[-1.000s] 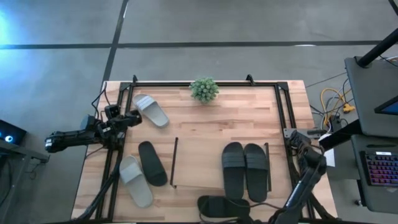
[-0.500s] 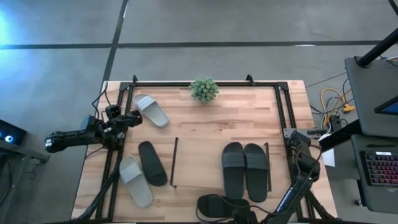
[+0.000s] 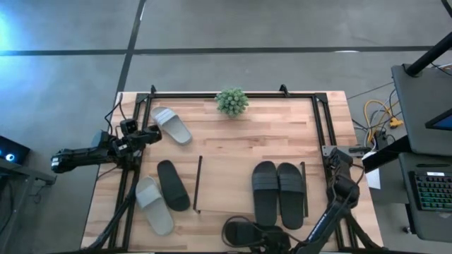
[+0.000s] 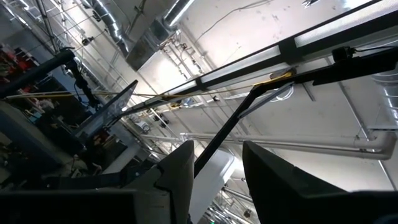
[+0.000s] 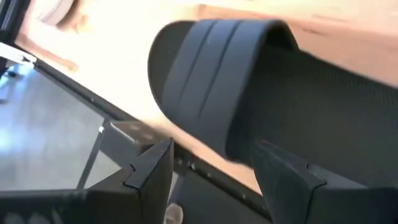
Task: Pick and place slides into the shelf
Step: Put the black slipper on the shelf
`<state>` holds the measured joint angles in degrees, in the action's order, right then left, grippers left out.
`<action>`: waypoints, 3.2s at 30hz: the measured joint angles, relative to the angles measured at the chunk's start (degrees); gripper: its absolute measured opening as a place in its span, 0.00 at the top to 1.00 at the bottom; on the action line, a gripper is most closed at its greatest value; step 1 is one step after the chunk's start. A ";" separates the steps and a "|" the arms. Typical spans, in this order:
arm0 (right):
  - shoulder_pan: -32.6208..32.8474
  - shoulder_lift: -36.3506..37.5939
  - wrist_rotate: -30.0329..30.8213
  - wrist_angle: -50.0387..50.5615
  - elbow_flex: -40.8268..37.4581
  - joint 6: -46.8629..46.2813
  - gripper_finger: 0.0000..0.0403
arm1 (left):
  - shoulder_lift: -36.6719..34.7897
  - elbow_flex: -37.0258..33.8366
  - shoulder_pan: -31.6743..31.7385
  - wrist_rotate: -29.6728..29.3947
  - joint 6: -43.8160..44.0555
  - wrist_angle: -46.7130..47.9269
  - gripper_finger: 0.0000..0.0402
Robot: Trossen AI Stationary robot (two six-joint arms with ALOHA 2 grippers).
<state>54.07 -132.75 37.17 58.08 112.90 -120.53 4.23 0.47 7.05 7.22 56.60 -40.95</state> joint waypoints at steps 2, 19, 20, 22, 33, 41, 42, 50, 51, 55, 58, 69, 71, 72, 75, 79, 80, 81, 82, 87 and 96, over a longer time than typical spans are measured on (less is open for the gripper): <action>-0.56 0.00 0.00 0.02 -0.05 0.95 0.49 | 0.00 0.00 -0.02 0.00 0.00 -0.04 0.69; -2.24 0.04 -1.60 -6.48 -3.68 2.47 0.49 | 0.00 0.00 0.00 0.02 -0.02 -0.07 0.69; -2.24 0.04 -1.62 -6.84 -3.87 2.45 0.49 | 0.00 0.00 -0.02 0.02 -0.02 -0.07 0.69; -2.24 0.04 -1.75 -6.71 -3.93 2.46 0.49 | 0.00 0.00 -0.01 0.02 -0.02 -0.11 0.69; -2.24 0.04 -1.75 -6.71 -3.94 3.32 0.49 | 0.00 0.00 0.00 0.02 -0.02 -0.13 0.69; -2.61 0.04 -1.76 -6.67 -3.96 3.56 0.56 | 0.00 0.00 -0.02 0.02 -0.02 -0.12 0.69; -2.61 0.04 -1.87 -6.67 -3.96 3.60 0.59 | 0.00 0.00 -0.02 0.02 -0.02 -0.13 0.69; -2.61 0.13 -3.02 -7.70 -3.96 5.65 0.87 | 0.00 0.00 -0.02 0.02 -0.02 -0.13 0.69; -2.61 0.15 -2.97 -7.78 -3.96 5.70 0.91 | 0.00 0.00 -0.01 0.02 -0.02 -0.13 0.69; -2.63 0.15 -2.99 -7.80 -3.96 5.72 0.97 | 0.00 0.00 -0.02 0.02 -0.02 -0.13 0.69; -2.63 0.15 -2.95 -8.06 -3.96 5.68 0.97 | 0.00 0.00 0.00 0.02 -0.02 -0.13 0.69; -0.81 0.16 3.97 -9.51 3.30 6.78 0.98 | -0.02 0.00 -0.01 0.04 -0.02 -0.13 0.69; -0.40 0.16 4.21 -9.81 5.86 8.39 0.98 | -0.02 0.00 -0.02 0.07 -0.02 -0.11 0.69; -0.21 0.17 3.98 -10.61 7.32 9.28 0.98 | -0.02 0.00 -0.02 0.05 -0.02 -0.13 0.69; 0.34 0.28 4.53 -10.19 11.74 12.73 0.98 | -0.02 0.00 -0.02 0.04 -0.02 -0.13 0.69; 0.54 0.28 5.22 -9.63 17.74 18.38 0.98 | -0.02 0.00 -0.01 0.06 -0.01 -0.07 0.69; 0.51 0.28 6.39 -8.85 19.39 19.39 0.98 | -0.02 0.00 -0.02 0.07 0.00 -0.10 0.69; 0.44 0.28 8.38 -7.57 20.87 20.02 0.98 | -0.02 0.00 -0.01 0.04 0.01 -0.13 0.69; 0.25 0.37 11.22 -6.28 22.20 20.48 0.98 | -0.02 0.00 -0.02 0.07 0.14 -0.11 0.69; -0.38 4.98 26.27 -5.08 21.33 21.63 0.98 | -0.02 0.00 -0.02 2.09 2.81 -0.15 0.69; -6.53 10.95 32.00 -1.55 21.51 23.74 0.96 | -0.02 0.00 -0.02 1.22 0.04 -0.36 0.69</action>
<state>47.54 -121.80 69.17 56.53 134.41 -96.79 4.21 0.47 7.03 8.45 56.64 -41.31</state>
